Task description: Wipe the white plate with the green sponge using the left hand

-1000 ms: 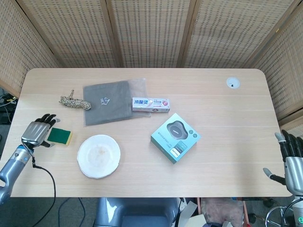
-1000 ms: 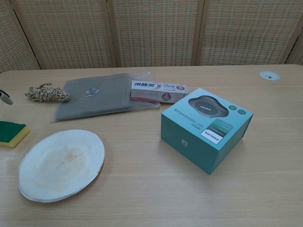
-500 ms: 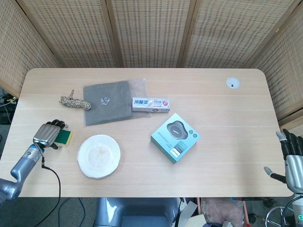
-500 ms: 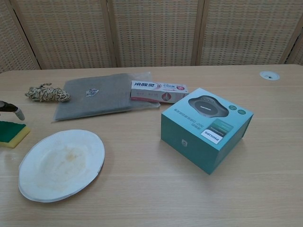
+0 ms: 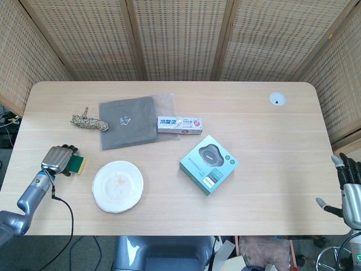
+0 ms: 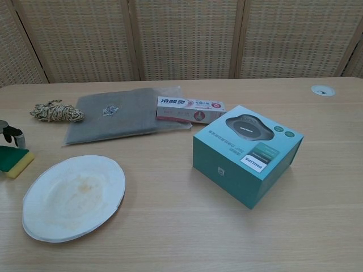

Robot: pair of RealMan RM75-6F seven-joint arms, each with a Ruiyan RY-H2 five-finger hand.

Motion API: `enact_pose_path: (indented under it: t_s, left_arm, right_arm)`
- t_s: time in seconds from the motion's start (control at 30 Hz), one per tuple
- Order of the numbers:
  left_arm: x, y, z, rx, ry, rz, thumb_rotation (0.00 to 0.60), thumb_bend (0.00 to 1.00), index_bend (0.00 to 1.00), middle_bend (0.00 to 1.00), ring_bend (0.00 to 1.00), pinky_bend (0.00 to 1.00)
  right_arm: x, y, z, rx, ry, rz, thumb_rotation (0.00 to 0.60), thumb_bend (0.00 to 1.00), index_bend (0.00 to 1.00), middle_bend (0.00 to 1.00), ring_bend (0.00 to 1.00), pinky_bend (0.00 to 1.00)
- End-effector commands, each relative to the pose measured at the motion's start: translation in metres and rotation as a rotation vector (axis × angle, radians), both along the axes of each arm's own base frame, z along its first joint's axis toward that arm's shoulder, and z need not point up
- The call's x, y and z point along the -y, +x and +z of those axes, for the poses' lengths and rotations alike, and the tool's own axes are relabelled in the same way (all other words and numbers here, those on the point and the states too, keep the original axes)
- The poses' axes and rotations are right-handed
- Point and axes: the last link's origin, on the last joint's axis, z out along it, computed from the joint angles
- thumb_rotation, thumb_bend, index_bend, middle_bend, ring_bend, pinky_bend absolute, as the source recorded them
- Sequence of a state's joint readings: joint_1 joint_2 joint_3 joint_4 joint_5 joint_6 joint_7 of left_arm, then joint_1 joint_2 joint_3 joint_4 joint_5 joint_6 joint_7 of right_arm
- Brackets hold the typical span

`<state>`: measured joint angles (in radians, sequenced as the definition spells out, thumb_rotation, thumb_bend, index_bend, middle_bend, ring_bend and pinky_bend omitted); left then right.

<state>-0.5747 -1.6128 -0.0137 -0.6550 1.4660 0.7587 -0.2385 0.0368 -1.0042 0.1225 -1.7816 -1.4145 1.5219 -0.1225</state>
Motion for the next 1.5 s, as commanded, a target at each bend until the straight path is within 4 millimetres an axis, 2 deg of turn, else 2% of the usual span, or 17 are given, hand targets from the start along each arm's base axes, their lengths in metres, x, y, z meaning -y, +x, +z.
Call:
enact_pose_path:
  t_s: [0.03, 0.13, 0.27, 0.47, 0.67, 0.83, 1.03, 1.33, 1.5]
  left_arm:
    - [0.000, -0.001, 0.000, 0.012, 0.003, 0.015, 0.600, 0.00, 0.43, 0.36, 0.31, 0.41]
    - [-0.002, 0.000, 0.003, 0.009, 0.013, -0.003, 0.600, 0.00, 0.45, 0.39, 0.33, 0.42]
    - [-0.005, 0.013, 0.014, 0.071, 0.063, -0.061, 0.600, 0.00, 0.46, 0.44, 0.37, 0.45]
    - [0.004, 0.056, 0.029, 0.199, 0.059, -0.227, 0.600, 0.01, 0.47, 0.45, 0.37, 0.45]
    - [0.029, 0.108, 0.017, 0.306, -0.049, -0.352, 0.600, 0.01, 0.51, 0.48, 0.40, 0.48]
    - [0.043, 0.134, -0.006, 0.401, -0.130, -0.345, 0.600, 0.01, 0.52, 0.48, 0.40, 0.48]
    - [0.050, 0.143, -0.031, 0.484, -0.198, -0.228, 0.600, 0.01, 0.52, 0.48, 0.40, 0.48]
    - [0.042, 0.120, -0.055, 0.575, -0.208, 0.006, 0.600, 0.01, 0.52, 0.48, 0.40, 0.48]
    - [0.038, 0.114, -0.063, 0.568, -0.214, 0.019, 0.600, 0.02, 0.52, 0.48, 0.40, 0.48]
  right_arm:
    - [0.000, 0.000, 0.000, 0.002, 0.001, 0.000, 0.600, 0.00, 0.00, 0.00, 0.00, 0.00]
    - [0.000, 0.000, 0.001, 0.004, -0.001, 0.000, 0.600, 0.00, 0.00, 0.00, 0.00, 0.00]
    - [-0.001, 0.001, 0.002, 0.010, -0.003, 0.002, 0.600, 0.00, 0.00, 0.00, 0.00, 0.00]
    - [-0.002, 0.001, 0.002, 0.013, -0.003, 0.004, 0.600, 0.00, 0.00, 0.00, 0.00, 0.00]
    - [-0.004, 0.002, 0.004, 0.019, -0.012, 0.003, 0.600, 0.00, 0.00, 0.00, 0.00, 0.00]
    - [-0.005, 0.001, 0.005, 0.024, -0.016, -0.004, 0.600, 0.00, 0.00, 0.00, 0.00, 0.00]
    - [-0.005, 0.001, 0.007, 0.030, -0.021, -0.002, 0.600, 0.00, 0.00, 0.00, 0.00, 0.00]
    - [-0.007, 0.002, 0.007, 0.029, -0.029, 0.008, 0.600, 0.00, 0.00, 0.00, 0.00, 0.00]
    - [-0.005, 0.002, 0.007, 0.028, -0.026, 0.004, 0.600, 0.00, 0.00, 0.00, 0.00, 0.00]
